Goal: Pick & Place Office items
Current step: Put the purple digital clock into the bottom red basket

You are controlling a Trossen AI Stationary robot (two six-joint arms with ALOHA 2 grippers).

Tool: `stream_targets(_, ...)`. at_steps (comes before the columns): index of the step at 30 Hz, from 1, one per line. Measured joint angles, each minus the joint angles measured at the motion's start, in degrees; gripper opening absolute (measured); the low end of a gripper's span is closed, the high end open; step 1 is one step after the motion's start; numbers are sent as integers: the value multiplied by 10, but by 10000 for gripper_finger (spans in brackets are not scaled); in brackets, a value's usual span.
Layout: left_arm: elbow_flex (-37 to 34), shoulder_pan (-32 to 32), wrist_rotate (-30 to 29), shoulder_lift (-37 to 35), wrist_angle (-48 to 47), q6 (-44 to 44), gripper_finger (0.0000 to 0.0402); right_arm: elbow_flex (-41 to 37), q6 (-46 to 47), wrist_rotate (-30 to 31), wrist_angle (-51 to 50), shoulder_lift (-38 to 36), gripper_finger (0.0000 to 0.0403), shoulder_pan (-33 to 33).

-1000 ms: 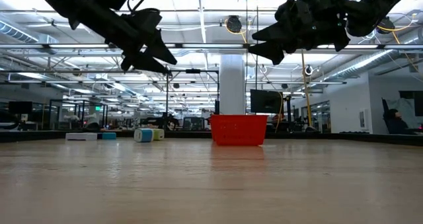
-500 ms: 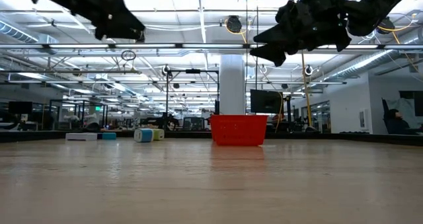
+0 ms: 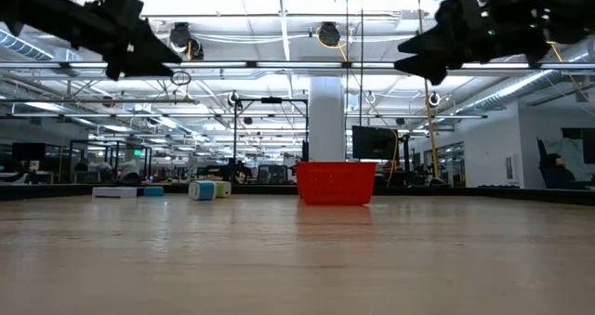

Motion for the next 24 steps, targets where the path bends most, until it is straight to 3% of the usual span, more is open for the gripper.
stream_targets(4,-34,7,6,4,41,-27,243,-78,4,46,69,-37,263,5)
stream_targets(8,-46,7,8,14,40,-54,243,-143,5,43,185,-50,263,8)
stream_targets(13,-48,6,8,24,41,-90,243,-207,6,43,255,-60,263,8)
stream_targets(24,-48,6,2,28,35,-147,243,-233,6,43,291,-62,263,8)
